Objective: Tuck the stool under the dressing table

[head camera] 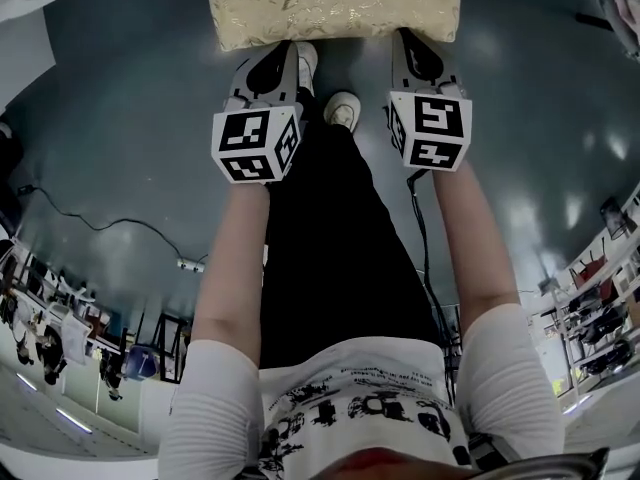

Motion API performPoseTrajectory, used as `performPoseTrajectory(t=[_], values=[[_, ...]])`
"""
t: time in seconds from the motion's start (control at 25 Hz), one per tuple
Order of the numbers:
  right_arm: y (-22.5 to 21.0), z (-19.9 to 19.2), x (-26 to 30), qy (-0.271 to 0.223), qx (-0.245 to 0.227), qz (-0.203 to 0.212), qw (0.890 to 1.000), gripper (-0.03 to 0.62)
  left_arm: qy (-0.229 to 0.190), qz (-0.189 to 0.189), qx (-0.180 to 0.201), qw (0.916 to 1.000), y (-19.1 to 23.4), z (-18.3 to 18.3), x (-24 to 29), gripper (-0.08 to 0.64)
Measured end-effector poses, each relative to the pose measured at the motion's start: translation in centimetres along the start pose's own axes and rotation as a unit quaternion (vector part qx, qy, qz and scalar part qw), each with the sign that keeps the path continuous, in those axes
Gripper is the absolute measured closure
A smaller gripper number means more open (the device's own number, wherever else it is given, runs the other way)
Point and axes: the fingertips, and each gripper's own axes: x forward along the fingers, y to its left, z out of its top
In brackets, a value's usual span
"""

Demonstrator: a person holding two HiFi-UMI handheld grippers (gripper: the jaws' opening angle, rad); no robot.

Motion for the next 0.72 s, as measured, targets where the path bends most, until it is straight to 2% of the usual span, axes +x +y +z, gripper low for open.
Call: performPoseTrajectory(t=[0.36, 0.52, 0.72], values=[[-1.3, 2.5, 1.9, 0.005, 0.01, -0.008, 1.0, 0.574, 0.004, 0.003, -0.001, 1.0, 0.8, 2.7, 2.1, 0.54], [-1.3, 3.7, 3.4, -0.004, 0.013, -0.004, 1.0, 0.574, 0.007, 0.012, 0.016, 0.9998, 2.1, 3.8, 3.1, 0.54], [-2.5, 6.3, 4.4, -0.009, 0.005, 0.002, 1.0, 0.574, 0.013, 0.013, 0.015, 0.9997, 2.3, 6.6, 4.5, 0.54]])
